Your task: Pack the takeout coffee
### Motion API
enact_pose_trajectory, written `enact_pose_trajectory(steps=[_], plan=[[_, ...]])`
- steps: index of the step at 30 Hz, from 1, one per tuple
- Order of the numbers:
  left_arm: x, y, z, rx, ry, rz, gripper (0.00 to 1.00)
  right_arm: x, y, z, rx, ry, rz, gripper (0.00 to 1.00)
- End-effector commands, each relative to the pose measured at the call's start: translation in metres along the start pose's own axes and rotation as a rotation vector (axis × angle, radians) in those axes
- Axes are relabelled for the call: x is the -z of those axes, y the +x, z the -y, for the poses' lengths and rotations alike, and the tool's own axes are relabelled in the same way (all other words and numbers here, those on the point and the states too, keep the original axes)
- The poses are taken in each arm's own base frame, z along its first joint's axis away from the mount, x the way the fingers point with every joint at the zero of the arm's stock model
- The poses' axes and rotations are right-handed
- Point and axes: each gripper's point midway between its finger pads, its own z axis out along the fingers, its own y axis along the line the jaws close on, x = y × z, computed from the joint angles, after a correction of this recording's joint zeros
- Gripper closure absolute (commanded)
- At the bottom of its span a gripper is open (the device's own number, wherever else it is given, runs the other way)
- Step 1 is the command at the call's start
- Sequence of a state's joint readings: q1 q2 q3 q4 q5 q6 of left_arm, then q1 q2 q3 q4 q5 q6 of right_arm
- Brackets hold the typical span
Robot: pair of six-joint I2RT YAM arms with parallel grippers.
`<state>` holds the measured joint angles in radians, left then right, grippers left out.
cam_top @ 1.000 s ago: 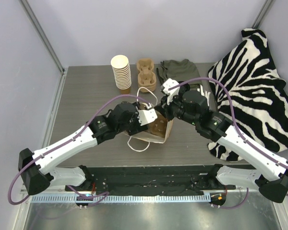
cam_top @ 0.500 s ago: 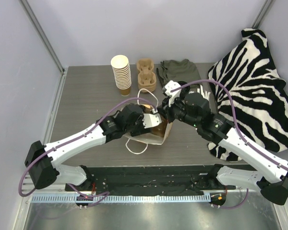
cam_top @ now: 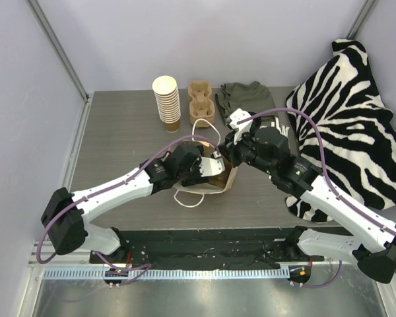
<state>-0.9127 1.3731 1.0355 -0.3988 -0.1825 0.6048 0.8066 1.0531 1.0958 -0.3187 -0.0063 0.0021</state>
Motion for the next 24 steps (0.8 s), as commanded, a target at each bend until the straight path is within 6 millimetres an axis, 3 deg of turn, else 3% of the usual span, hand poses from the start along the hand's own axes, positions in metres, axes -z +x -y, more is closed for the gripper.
enact_pose_trajectory(steps=[1, 11, 19, 24], plan=[[-0.014, 0.003, -0.001, 0.003, 0.026, -0.01, 0.98, 0.005, -0.022, -0.012, -0.021, -0.061, 0.082, 0.99], [-0.028, 0.008, 0.005, 0.035, 0.163, -0.044, 0.98, -0.003, -0.016, 0.002, -0.039, -0.045, 0.051, 0.99], [-0.046, 0.018, 0.009, 0.065, 0.275, -0.07, 0.98, -0.016, -0.001, 0.038, -0.135, -0.029, -0.029, 0.99], [-0.061, 0.024, 0.003, 0.046, 0.314, -0.104, 0.97, -0.021, 0.003, 0.046, -0.16, -0.049, -0.059, 0.99]])
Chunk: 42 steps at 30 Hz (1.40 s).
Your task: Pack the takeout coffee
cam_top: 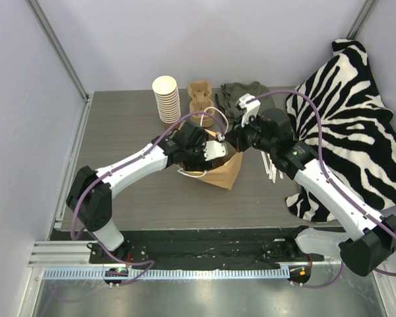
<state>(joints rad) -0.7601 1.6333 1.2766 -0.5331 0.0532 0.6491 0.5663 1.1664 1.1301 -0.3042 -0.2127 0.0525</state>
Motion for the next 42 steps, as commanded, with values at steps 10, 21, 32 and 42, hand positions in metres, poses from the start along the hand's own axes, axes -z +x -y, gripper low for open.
enact_pose_trajectory(steps=[10, 21, 32, 42], plan=[[-0.037, 0.042, 0.032, -0.033, 0.274, -0.203, 0.91, -0.007, 0.0, 0.012, -0.051, -0.046, -0.056, 0.99], [-0.052, 0.068, 0.043, -0.08, 0.365, -0.298, 0.86, -0.015, 0.003, 0.049, -0.112, 0.052, -0.093, 0.99], [-0.055, 0.077, 0.05, -0.067, 0.423, -0.333, 0.81, -0.022, 0.003, 0.055, -0.205, -0.016, -0.123, 0.99], [-0.039, 0.053, 0.03, -0.045, 0.346, -0.269, 0.55, -0.021, 0.003, 0.054, -0.203, -0.025, -0.128, 0.99]])
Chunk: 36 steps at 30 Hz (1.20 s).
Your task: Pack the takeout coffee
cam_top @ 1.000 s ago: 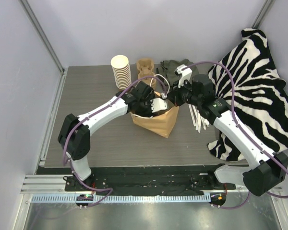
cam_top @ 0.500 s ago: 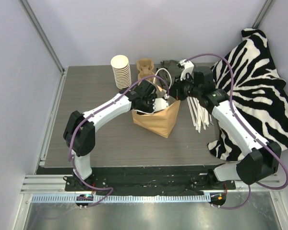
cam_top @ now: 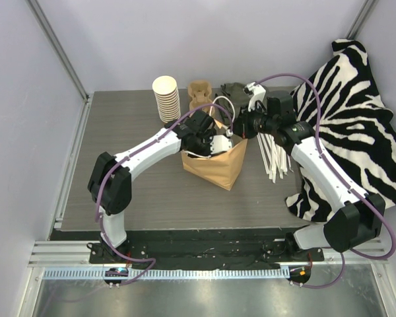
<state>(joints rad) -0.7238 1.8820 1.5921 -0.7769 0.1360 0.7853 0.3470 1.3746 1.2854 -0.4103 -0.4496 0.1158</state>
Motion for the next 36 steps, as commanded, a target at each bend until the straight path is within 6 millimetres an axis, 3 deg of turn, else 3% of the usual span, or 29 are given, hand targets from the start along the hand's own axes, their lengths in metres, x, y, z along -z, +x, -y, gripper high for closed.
enact_pose_trajectory(steps=[1, 5, 6, 8, 9, 12, 29, 36], plan=[[-0.02, 0.051, 0.045, 0.058, 0.184, -0.168, 0.52, 0.002, -0.003, -0.002, -0.002, -0.003, -0.006, 0.99], [-0.009, 0.038, 0.031, 0.065, 0.132, -0.133, 0.38, 0.002, -0.002, -0.002, -0.005, -0.008, -0.011, 0.99], [-0.005, 0.034, 0.027, 0.067, 0.113, -0.123, 0.24, 0.002, -0.001, -0.003, -0.006, -0.012, -0.015, 0.99], [-0.004, 0.033, 0.021, 0.069, 0.086, -0.121, 0.2, 0.001, 0.001, -0.003, -0.003, -0.016, -0.019, 0.99], [-0.003, 0.032, 0.019, 0.07, 0.077, -0.119, 0.07, 0.001, 0.0, -0.003, -0.001, -0.014, -0.019, 0.99], [-0.001, 0.028, 0.016, 0.068, 0.066, -0.104, 0.0, 0.0, 0.002, -0.002, 0.002, -0.015, -0.023, 0.99], [0.037, -0.012, -0.006, 0.061, 0.006, 0.018, 0.0, -0.004, -0.001, 0.001, 0.005, -0.002, -0.017, 0.99], [0.043, -0.017, -0.006, 0.031, -0.001, 0.037, 0.0, -0.004, -0.011, 0.001, 0.002, 0.003, 0.015, 0.99]])
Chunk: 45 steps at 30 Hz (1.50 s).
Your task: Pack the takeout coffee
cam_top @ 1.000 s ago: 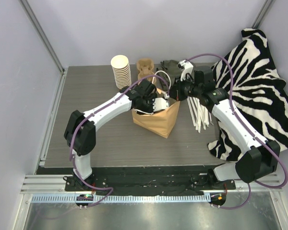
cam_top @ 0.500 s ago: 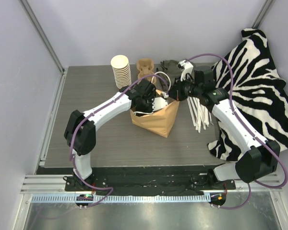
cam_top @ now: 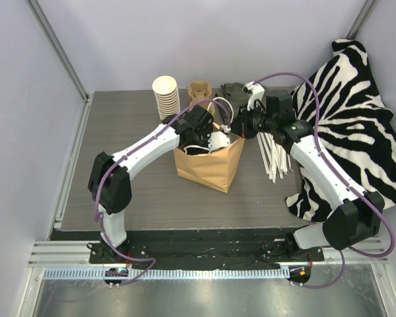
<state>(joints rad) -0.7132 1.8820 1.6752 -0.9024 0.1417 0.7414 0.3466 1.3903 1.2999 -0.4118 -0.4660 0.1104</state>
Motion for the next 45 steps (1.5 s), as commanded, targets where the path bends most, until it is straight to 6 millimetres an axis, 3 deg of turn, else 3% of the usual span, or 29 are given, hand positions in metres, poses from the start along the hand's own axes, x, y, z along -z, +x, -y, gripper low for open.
enact_pose_trajectory(steps=[1, 26, 35, 45], plan=[[0.025, -0.019, -0.006, -0.034, -0.037, 0.072, 0.01, -0.001, -0.012, 0.002, 0.003, 0.019, 0.027, 0.99], [0.062, -0.031, -0.002, -0.035, -0.105, 0.18, 0.0, 0.007, -0.017, 0.003, 0.087, 0.042, 0.084, 0.99], [0.084, -0.044, -0.011, -0.011, -0.199, 0.278, 0.0, 0.011, -0.022, 0.001, 0.122, 0.043, 0.115, 0.99], [0.101, -0.046, -0.017, 0.039, -0.281, 0.333, 0.01, 0.016, -0.027, -0.01, 0.148, 0.014, 0.147, 0.99]])
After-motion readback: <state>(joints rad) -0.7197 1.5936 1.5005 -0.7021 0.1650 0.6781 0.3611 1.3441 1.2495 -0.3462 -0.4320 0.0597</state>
